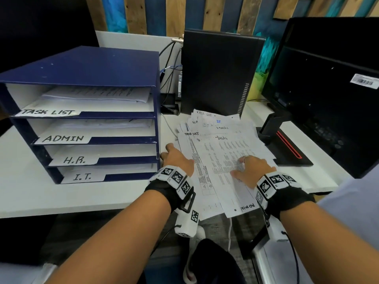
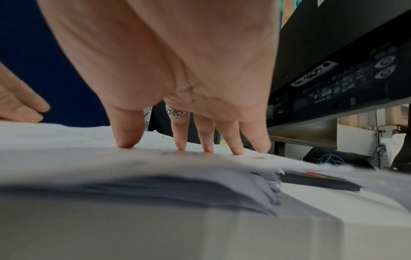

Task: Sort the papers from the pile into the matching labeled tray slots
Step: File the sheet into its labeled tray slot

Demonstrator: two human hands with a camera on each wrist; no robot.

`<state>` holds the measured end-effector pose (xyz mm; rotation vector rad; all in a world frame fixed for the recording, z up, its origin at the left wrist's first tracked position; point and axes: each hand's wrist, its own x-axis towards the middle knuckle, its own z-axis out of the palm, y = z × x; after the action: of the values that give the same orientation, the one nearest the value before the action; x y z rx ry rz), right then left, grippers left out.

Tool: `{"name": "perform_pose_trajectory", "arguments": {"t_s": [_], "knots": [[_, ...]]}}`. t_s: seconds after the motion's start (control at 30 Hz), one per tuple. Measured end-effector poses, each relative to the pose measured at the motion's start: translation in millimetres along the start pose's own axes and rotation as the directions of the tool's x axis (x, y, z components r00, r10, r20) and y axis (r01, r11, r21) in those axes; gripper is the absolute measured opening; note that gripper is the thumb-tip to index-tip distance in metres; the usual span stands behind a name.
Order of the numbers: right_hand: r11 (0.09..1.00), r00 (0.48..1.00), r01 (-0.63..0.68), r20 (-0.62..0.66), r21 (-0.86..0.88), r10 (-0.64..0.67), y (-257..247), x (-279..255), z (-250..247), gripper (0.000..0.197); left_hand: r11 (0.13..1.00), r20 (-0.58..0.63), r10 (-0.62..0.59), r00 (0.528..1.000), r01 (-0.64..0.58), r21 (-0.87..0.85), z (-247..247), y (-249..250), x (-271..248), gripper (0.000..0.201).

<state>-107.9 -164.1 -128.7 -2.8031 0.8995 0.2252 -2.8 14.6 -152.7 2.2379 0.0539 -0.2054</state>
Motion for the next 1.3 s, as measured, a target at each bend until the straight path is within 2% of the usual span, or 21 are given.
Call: {"name": "perform_pose_trajectory", "arguments": {"t_s": [0.07, 0.13, 0.2, 0.27, 0.33, 0.4, 0.47, 0.57, 0.63, 0.77, 0.83, 0.93, 1.0, 1.07, 1.13, 1.2, 1.3], "knots": [[1.0, 1.0, 0.008, 0.002, 0.012, -0.008, -0.5, -0.7, 1.4, 0.052, 0.987, 0.02, 0.021, 1.0, -0.024, 0.157, 2.9, 5.9, -3.6, 0.063], [0.999, 1.0, 0.024, 0.018, 0.039, -0.025, -0.6, -1.5, 1.2, 0.052, 0.982, 0.056, -0.015, 0.998, 0.004, 0.191, 6.9, 15.3, -4.8, 0.048], [0.998, 0.999, 0.035, 0.025, 0.056, -0.036, 0.4, -0.7, 1.6, 0.053, 0.991, 0.038, -0.05, 0.998, 0.045, 0.129, 9.5, 18.5, -3.2, 0.04], [0.998, 0.999, 0.033, 0.011, 0.047, -0.033, -0.7, -0.8, 0.8, 0.054, 0.999, -0.007, 0.012, 1.0, -0.012, 0.031, 8.6, 19.8, -4.0, 0.029], [1.0, 1.0, 0.015, -0.003, 0.017, -0.015, -4.9, -0.8, 0.3, 0.053, 0.995, -0.043, 0.088, 0.995, -0.09, -0.046, 5.9, 18.5, -4.0, 0.01], [1.0, 1.0, 0.02, 0.018, -0.018, -0.019, -14.6, -3.7, -1.7, 0.053, 0.991, -0.072, 0.093, 0.993, -0.1, -0.09, 1.7, 19.2, -8.1, 0.019], [0.998, 0.997, 0.059, 0.051, -0.034, -0.058, -25.1, -4.8, -3.5, 0.052, 0.984, -0.014, 0.084, 0.996, -0.085, -0.154, 2.1, 21.6, -10.3, 0.027], [0.99, 0.99, 0.125, 0.053, 0.058, -0.128, -35.4, -8.5, -8.8, 0.045, 0.981, 0.072, 0.133, 0.989, -0.121, -0.153, 1.4, 21.2, -14.9, 0.028], [0.985, 0.996, 0.087, 0.021, 0.148, -0.092, -34.7, -8.9, -13.1, 0.048, 0.977, 0.037, 0.147, 0.988, -0.139, -0.164, -1.4, 18.4, -16.2, 0.026], [0.95, 0.994, 0.019, -0.112, 0.312, 0.017, -15.9, -3.0, -19.5, 0.07, 0.908, -0.02, 0.238, 0.971, -0.23, -0.35, -12.6, 16.7, -23.5, 0.029], [0.856, 0.974, 0.074, -0.219, 0.512, 0.047, -4.6, -3.7, -27.2, 0.078, 0.845, -0.015, 0.288, 0.958, -0.261, -0.467, -20.9, 17.6, -31.9, 0.027], [0.569, 0.95, 0.171, -0.288, 0.804, 0.12, 6.2, -13.2, -48.5, 0.089, 0.762, -0.012, 0.319, 0.948, -0.264, -0.591, -36.7, 21.9, -43.9, 0.012], [0.458, 0.93, 0.246, -0.341, 0.854, 0.136, 9.0, -24.7, -63.2, 0.075, 0.694, -0.01, 0.343, 0.939, -0.261, -0.671, -48.6, 22.7, -52.5, 0.01], [0.494, 0.896, 0.333, -0.433, 0.803, 0.101, 6.9, -38.8, -73.4, 0.041, 0.672, -0.025, 0.362, 0.932, -0.28, -0.686, -59.1, 22.3, -61.6, 0.009], [0.511, 0.877, 0.388, -0.477, 0.767, 0.05, 2.3, -57.9, -77.4, 0.02, 0.676, -0.062, 0.381, 0.923, -0.323, -0.662, -70.3, 20.8, -72.9, 0.01], [0.438, 0.874, 0.44, -0.486, 0.784, -0.008, -4.6, -77.1, -76.2, 0.015, 0.687, -0.116, 0.391, 0.913, -0.373, -0.624, -82.5, 14.9, -83.5, 0.013], [0.357, 0.872, 0.479, -0.481, 0.802, -0.091, -18.3, -100.5, -67.1, 0.024, 0.719, -0.144, 0.375, 0.916, -0.385, -0.578, -101.2, -2.9, -95.0, 0.019]]}}
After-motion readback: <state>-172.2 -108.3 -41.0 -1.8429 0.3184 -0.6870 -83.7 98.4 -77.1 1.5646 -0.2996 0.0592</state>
